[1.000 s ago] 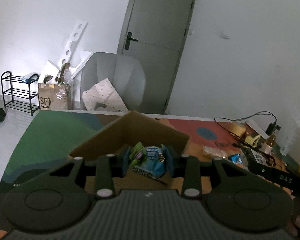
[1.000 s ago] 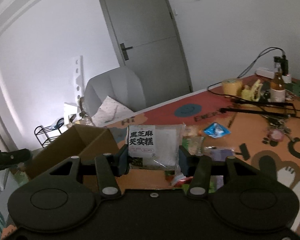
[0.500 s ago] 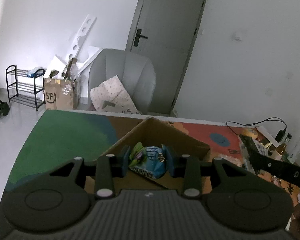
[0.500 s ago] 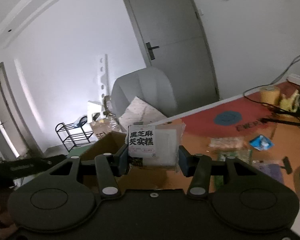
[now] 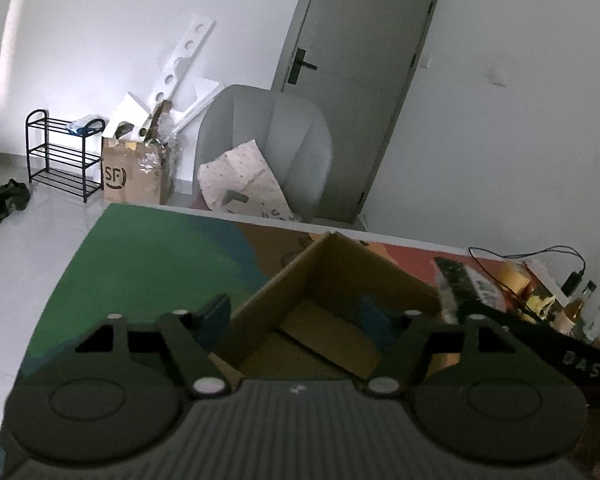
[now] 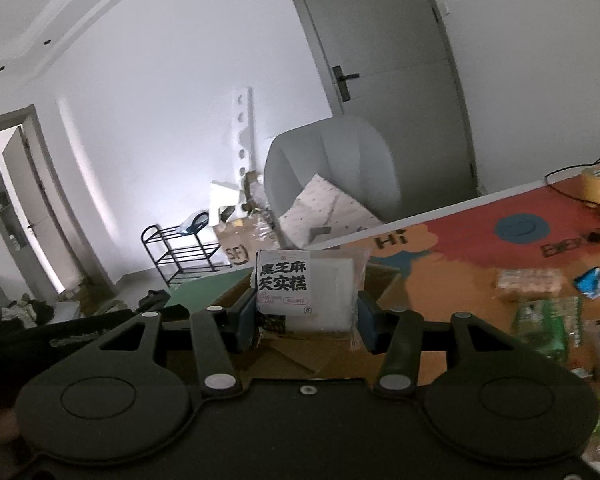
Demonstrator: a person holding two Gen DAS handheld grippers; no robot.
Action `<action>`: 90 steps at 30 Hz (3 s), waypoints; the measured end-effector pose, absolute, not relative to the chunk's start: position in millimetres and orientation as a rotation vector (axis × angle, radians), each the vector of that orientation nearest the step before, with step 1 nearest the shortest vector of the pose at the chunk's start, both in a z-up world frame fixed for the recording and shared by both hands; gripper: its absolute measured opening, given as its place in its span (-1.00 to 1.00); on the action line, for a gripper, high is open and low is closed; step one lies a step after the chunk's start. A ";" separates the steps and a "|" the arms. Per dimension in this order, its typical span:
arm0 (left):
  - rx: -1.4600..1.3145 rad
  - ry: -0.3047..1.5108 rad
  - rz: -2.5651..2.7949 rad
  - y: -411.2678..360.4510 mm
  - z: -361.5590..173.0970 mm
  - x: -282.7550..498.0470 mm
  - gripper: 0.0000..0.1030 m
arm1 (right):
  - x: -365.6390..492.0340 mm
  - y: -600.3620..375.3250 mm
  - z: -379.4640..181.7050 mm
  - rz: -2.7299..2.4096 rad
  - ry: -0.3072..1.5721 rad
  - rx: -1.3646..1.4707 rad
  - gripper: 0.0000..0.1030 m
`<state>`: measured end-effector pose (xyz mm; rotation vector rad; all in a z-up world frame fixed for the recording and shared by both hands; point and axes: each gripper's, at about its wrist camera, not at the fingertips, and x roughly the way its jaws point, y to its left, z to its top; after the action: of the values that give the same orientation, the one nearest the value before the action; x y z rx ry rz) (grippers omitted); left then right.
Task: Organize snacks
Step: 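Carry both held packets up and over to the cardboard box, then open left gripper over the box while right gripper drops the white packet in, then move both open grippers back to the snacks on the table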
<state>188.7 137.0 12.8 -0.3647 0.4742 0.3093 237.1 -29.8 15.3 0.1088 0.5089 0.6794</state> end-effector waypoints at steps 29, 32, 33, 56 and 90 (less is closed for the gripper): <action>-0.358 0.516 0.268 112.1 2.3 180.9 0.95 | 228.0 -72.6 8.5 0.588 0.543 0.113 0.80; -0.357 0.515 0.256 105.8 1.5 181.9 0.96 | 225.1 -80.1 9.3 0.575 0.539 0.108 0.84; -0.358 0.516 0.253 103.7 1.3 182.6 0.96 | 224.1 -83.1 9.0 0.571 0.537 0.104 0.86; -0.350 0.536 0.127 47.0 -6.5 189.1 0.96 | 210.7 -147.4 3.7 0.448 0.565 0.092 0.99; -0.305 0.585 0.018 -41.9 -25.6 215.2 0.19 | 238.3 -228.2 -52.5 0.288 0.701 0.183 0.19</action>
<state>215.2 -41.9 -25.6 -0.3053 0.5850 0.0185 238.3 -228.2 -52.5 0.1827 0.7010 0.2884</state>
